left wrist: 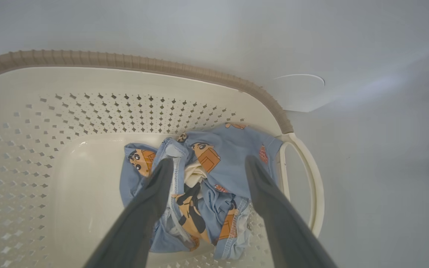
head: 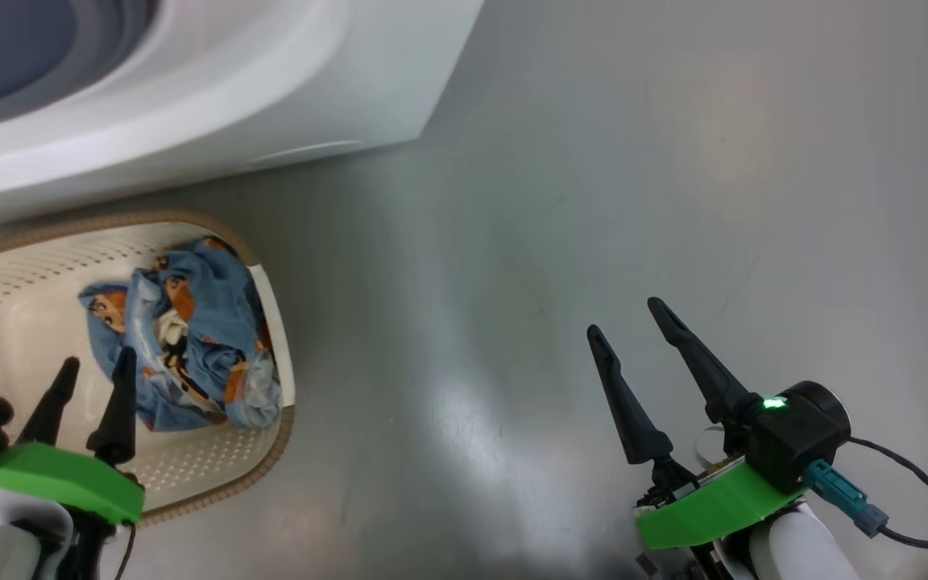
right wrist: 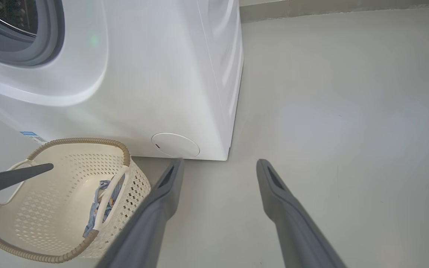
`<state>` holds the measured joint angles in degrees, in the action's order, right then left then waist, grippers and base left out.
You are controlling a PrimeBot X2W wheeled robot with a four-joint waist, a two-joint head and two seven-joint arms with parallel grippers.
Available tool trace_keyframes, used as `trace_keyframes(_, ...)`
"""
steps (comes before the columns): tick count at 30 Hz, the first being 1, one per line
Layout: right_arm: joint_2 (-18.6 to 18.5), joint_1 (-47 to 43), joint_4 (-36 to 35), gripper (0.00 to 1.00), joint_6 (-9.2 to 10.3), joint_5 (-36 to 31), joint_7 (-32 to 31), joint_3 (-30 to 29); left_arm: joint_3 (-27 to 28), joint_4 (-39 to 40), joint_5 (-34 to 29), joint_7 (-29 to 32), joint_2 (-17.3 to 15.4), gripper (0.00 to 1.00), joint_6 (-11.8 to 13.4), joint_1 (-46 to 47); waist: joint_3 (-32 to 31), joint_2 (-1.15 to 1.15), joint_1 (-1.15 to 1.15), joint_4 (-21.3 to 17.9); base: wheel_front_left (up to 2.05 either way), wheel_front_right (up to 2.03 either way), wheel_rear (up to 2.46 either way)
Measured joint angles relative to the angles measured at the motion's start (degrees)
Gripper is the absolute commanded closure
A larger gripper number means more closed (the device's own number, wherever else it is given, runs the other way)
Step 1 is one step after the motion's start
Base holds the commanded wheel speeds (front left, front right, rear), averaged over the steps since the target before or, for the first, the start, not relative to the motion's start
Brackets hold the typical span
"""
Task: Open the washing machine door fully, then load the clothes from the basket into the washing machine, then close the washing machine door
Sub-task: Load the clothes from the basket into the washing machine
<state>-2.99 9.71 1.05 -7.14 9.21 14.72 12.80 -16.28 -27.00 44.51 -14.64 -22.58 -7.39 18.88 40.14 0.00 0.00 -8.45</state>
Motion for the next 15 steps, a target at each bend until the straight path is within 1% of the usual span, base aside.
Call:
trace_keyframes(3, 0.01, 0.02, -0.43, 0.00, 0.00, 0.13, 0.01, 0.25, -2.63, -0.11, 3.32, 0.00, -1.26, 0.00, 0.00, 1.56, 1.46, 0.00, 0.00, -0.67, 0.00, 0.00, 0.00)
trace_keyframes(8, 0.02, 1.03, -0.80, 0.00, 0.00, 0.59, 0.00, 1.02, -7.54, -0.97, 8.66, 0.00, -4.26, 0.00, 0.00, 4.15, 3.70, 0.00, 0.00, -1.59, 0.00, 0.00, 0.00)
trace_keyframes(12, 0.03, 1.19, -1.13, 0.00, 0.00, 1.58, 0.01, 1.46, -11.71, -2.70, 11.40, 0.00, -6.89, 0.00, 0.00, 5.77, 4.93, 0.00, 0.00, -2.59, 0.00, 0.00, 0.00)
trace_keyframes(15, 0.03, 1.18, -1.49, 0.00, 0.00, 1.89, 0.01, 1.57, -14.45, -3.72, 13.41, 0.00, -8.26, 0.00, 0.00, 7.15, 5.86, 0.00, 0.00, -3.29, 0.00, 0.00, 0.00)
